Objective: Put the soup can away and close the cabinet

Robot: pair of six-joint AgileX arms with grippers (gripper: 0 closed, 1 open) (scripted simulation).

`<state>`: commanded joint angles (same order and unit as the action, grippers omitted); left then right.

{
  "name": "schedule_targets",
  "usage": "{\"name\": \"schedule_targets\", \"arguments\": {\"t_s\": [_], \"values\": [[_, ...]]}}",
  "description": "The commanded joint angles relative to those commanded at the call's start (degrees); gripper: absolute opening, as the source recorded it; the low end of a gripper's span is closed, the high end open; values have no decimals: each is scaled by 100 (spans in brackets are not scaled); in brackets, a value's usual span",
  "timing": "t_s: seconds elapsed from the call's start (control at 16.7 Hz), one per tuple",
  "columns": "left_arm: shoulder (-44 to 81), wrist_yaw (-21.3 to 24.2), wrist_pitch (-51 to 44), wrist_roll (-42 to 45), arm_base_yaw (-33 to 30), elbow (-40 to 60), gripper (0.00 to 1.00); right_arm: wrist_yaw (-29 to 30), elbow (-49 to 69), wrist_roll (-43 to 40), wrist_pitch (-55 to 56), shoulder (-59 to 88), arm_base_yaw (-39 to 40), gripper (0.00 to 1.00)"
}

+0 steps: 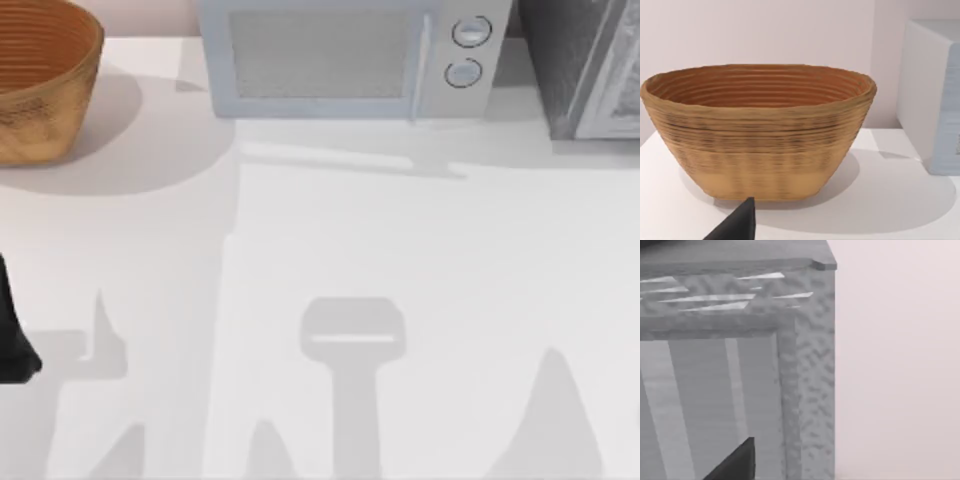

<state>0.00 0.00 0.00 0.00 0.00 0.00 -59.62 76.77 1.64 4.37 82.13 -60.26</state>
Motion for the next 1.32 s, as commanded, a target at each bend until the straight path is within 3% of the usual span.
{"name": "schedule_targets", "arguments": {"t_s": [0.54, 1.08, 1.32], "values": [[0, 0, 0, 0, 0, 0, 100, 36, 2166, -18, -2542, -453, 36, 100], [0, 0, 0, 0, 0, 0, 100, 84, 2285, -15, -2685, -517, 98, 100], [0, 0, 0, 0, 0, 0, 100, 868, 2183, 119, -2836, -417, 873, 100]]}}
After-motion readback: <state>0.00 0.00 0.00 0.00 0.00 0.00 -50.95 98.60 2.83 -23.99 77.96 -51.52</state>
